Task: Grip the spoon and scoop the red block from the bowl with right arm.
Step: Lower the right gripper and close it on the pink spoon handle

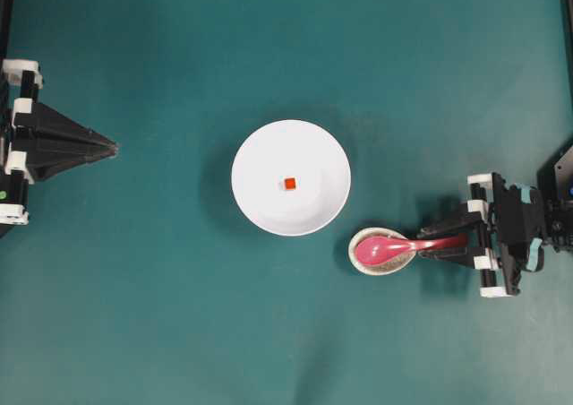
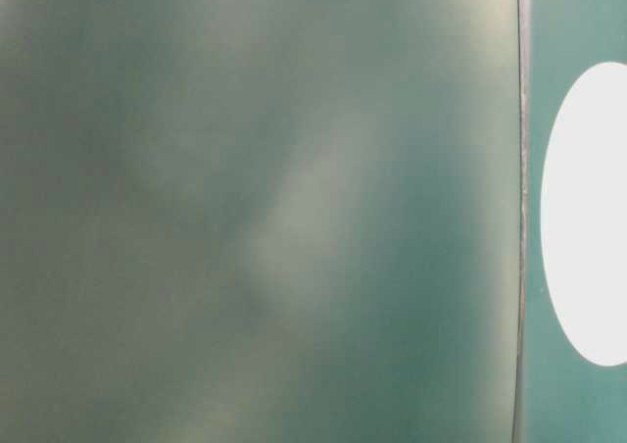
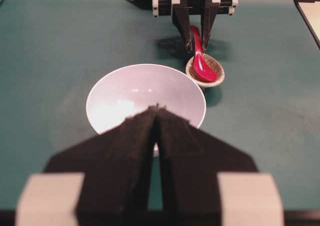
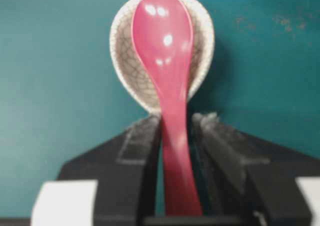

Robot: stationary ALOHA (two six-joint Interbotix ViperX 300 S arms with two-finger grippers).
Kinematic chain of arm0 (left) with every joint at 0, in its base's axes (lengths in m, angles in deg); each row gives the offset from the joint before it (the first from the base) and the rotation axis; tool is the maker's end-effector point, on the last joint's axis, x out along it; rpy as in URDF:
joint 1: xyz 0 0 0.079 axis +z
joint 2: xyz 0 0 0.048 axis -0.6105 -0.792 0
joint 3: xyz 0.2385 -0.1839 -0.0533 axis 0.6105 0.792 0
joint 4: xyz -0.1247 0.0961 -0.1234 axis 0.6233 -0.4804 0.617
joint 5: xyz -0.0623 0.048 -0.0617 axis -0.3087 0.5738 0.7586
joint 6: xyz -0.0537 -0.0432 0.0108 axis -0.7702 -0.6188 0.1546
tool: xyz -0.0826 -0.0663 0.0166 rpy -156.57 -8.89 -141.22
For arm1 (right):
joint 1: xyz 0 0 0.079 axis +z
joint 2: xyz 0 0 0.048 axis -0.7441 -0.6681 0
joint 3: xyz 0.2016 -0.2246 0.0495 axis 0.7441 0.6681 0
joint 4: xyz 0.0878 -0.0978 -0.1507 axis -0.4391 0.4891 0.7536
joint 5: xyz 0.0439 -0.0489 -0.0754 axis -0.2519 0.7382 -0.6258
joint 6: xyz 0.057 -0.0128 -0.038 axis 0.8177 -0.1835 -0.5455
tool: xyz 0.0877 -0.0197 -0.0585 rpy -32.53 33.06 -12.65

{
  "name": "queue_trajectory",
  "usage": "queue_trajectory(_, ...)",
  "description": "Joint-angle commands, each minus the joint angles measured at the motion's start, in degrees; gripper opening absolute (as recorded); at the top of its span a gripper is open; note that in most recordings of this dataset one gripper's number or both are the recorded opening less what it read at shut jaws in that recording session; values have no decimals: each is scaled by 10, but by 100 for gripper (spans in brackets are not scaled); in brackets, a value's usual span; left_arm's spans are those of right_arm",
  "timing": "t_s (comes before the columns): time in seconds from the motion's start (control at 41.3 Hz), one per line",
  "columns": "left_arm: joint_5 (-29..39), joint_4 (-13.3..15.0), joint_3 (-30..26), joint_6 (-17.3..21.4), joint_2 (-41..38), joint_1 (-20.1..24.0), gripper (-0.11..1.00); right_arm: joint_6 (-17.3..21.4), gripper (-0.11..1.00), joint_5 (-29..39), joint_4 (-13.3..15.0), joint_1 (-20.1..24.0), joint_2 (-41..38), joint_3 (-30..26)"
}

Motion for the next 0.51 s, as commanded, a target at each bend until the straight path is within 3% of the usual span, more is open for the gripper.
queue_trajectory(0.0,1,-1,-15,-1,-4,-1,1,-18,38,5,1,-1,6,-3)
queue_trajectory(0.194,11,-1,-16,-1,-4,-1,1,-57,38,47,0,-1,29,-5)
queue_trajectory(0.485,11,-1,-16,-1,-4,-1,1,-81,38,56,-1,-8,70,-2)
